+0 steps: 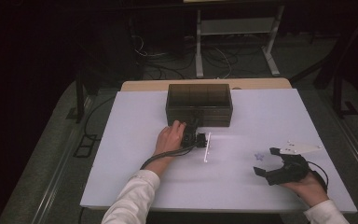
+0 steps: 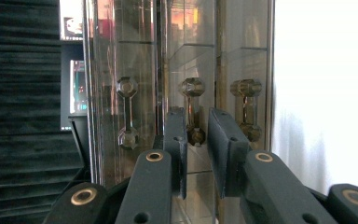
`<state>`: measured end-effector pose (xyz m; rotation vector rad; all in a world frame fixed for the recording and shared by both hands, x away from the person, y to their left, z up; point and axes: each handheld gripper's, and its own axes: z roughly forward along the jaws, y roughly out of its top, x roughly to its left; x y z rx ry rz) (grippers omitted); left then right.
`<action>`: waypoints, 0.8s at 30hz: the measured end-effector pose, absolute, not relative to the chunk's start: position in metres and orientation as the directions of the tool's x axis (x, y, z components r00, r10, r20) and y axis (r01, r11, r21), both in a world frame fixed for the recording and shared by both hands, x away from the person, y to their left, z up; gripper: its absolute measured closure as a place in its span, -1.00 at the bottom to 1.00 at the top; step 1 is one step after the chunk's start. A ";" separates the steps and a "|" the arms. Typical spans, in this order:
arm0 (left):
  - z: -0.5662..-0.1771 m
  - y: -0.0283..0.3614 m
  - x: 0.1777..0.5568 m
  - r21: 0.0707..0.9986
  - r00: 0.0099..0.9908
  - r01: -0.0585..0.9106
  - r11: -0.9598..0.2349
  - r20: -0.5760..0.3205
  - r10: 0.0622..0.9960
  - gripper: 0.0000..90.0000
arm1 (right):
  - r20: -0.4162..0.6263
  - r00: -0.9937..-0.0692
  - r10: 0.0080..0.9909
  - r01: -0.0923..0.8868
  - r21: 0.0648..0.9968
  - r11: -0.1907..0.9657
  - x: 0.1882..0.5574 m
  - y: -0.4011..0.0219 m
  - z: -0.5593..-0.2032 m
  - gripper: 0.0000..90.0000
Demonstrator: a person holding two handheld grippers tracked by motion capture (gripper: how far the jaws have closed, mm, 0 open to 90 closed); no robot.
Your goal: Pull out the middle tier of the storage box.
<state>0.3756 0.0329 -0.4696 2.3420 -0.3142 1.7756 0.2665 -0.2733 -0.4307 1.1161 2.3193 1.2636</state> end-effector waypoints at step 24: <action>-0.469 0.034 0.374 0.003 0.258 -0.280 -0.960 0.964 -0.072 0.78 | 0.116 -0.665 0.737 0.499 0.804 0.324 0.266 -0.273 -0.431 -1.00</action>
